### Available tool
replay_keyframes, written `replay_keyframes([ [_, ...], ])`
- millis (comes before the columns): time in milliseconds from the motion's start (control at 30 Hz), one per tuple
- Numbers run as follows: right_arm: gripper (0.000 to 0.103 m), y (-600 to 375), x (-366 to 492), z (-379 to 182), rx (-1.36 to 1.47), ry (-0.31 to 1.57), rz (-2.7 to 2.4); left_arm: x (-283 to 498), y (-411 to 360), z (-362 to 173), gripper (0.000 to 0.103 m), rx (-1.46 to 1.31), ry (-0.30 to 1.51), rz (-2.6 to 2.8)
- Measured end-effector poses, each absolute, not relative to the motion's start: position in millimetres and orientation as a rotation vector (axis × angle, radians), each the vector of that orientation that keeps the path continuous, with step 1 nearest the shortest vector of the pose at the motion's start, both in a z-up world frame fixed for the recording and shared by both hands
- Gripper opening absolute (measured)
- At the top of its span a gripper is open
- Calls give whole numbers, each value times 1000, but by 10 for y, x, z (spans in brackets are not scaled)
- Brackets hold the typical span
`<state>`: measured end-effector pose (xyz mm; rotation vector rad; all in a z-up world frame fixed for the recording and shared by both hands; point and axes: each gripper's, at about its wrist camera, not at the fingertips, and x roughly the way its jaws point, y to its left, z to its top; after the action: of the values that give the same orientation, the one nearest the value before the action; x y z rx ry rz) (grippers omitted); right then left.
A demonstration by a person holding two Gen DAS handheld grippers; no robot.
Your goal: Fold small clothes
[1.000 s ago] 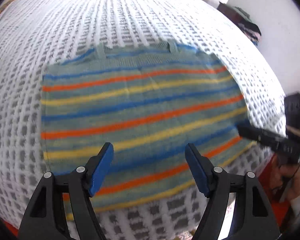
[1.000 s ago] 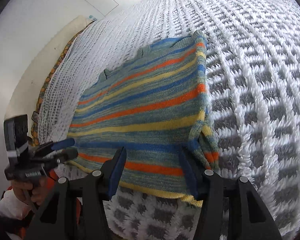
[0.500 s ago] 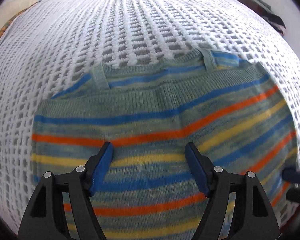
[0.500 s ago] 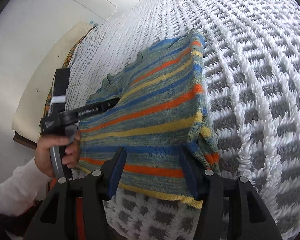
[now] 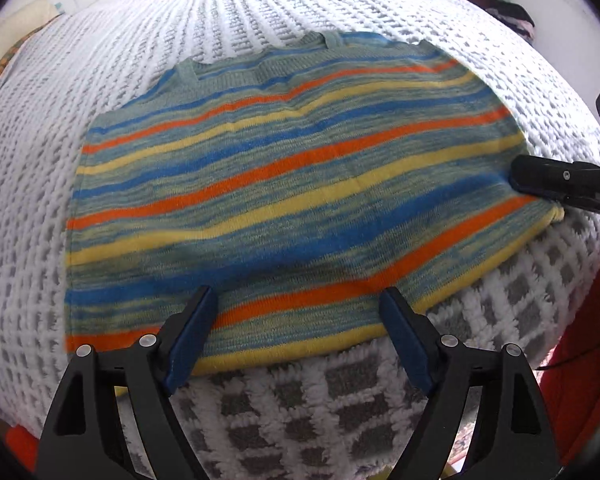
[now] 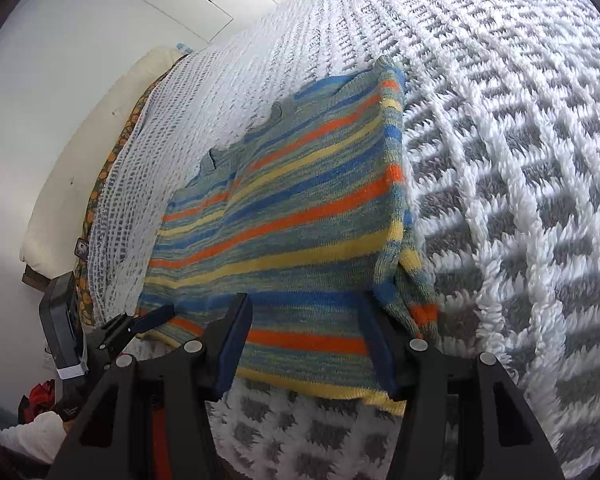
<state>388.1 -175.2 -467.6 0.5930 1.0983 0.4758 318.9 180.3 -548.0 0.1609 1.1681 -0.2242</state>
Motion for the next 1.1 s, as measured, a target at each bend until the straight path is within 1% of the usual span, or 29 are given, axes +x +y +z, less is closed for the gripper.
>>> replay_keyframes([
  [567, 57, -1633, 3846, -4681, 545, 1100, 463, 3291, 1832, -5495, 86, 137, 1175, -237],
  [733, 57, -1670, 3875, -4667, 592, 1105, 467, 3225, 1983, -5336, 86, 41, 1160, -276],
  [900, 60, -1765, 3785, -4475, 620, 1031, 448, 3107, 2262, -5089, 86, 73, 1100, -167],
  [1000, 60, -1754, 3686, -4326, 578, 984, 432, 3083, 2468, -4932, 86, 94, 1042, -84],
  [1100, 60, -1696, 3581, -4192, 523, 942, 410, 3085, 2627, -4916, 86, 82, 1030, -32],
])
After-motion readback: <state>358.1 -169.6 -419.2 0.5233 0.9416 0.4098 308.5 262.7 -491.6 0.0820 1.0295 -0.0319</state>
